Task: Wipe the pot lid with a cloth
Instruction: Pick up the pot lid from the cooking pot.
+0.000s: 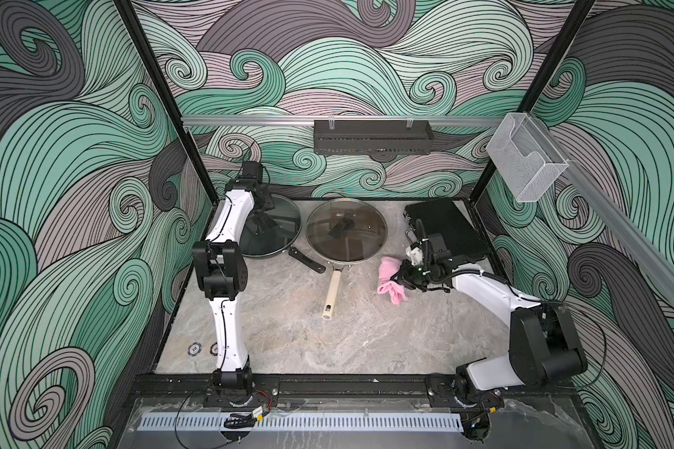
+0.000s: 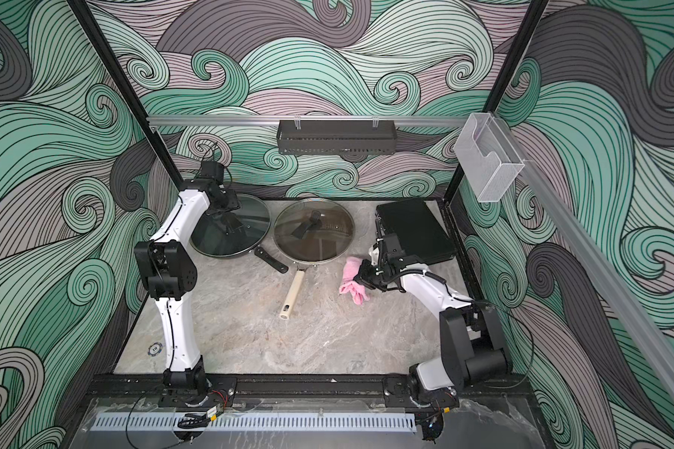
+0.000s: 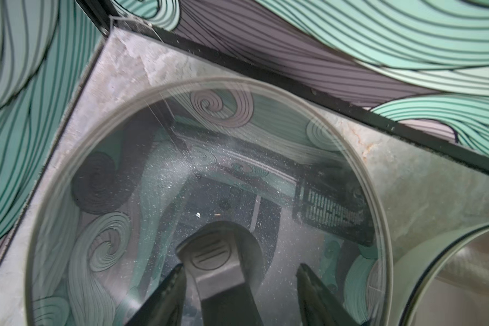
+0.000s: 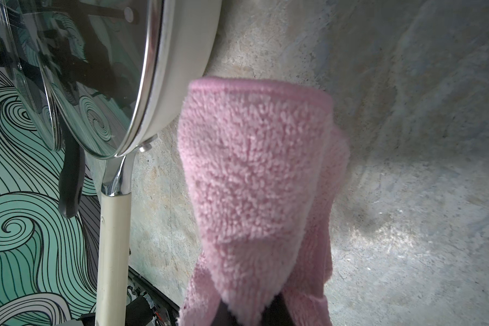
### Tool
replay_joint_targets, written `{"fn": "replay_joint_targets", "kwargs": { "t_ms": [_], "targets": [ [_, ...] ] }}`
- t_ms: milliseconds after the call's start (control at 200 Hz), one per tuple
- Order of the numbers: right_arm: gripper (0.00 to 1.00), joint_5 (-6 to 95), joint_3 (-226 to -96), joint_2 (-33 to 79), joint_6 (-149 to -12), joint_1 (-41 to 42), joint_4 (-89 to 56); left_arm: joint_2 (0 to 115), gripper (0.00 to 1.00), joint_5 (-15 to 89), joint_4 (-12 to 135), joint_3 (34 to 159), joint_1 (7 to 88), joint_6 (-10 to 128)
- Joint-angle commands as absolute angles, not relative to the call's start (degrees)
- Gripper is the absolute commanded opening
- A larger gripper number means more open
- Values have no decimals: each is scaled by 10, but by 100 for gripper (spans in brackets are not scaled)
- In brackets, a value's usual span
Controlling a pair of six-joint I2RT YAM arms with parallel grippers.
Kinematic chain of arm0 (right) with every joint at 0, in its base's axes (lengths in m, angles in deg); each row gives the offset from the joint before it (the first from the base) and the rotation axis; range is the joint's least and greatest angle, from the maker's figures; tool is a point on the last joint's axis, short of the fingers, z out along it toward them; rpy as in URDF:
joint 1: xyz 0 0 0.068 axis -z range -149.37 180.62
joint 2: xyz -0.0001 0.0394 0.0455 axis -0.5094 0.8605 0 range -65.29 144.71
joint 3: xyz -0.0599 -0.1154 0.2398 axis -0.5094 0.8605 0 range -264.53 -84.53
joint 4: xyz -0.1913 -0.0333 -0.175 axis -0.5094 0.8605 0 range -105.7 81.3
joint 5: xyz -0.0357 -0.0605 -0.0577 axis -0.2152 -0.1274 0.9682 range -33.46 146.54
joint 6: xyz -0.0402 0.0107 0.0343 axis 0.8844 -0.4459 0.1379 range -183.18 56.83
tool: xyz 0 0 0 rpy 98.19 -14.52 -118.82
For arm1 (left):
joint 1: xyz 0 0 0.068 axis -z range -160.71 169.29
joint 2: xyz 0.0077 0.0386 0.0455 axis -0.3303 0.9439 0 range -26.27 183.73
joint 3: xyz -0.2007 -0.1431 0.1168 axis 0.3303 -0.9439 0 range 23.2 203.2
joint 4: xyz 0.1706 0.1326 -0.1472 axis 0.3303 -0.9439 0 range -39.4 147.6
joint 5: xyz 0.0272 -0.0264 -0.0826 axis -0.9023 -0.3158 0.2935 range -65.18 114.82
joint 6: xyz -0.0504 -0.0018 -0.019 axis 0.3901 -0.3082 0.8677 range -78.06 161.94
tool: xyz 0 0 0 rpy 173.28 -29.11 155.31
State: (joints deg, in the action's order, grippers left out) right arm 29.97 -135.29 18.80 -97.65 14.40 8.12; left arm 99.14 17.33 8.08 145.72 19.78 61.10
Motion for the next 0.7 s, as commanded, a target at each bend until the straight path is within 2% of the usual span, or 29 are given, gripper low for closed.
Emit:
{"fn": "replay_joint_targets", "kwargs": {
  "t_ms": [0, 445, 695],
  "targets": [
    [0, 296, -1364, 192, -973, 141, 80, 997, 64, 187, 54, 1469, 197, 618],
    [0, 291, -1351, 181, -977, 141, 71, 998, 63, 150, -23, 1451, 197, 622],
    [0, 288, -1349, 178, -984, 141, 67, 980, 59, 105, -43, 1435, 197, 610]
  ]
}}
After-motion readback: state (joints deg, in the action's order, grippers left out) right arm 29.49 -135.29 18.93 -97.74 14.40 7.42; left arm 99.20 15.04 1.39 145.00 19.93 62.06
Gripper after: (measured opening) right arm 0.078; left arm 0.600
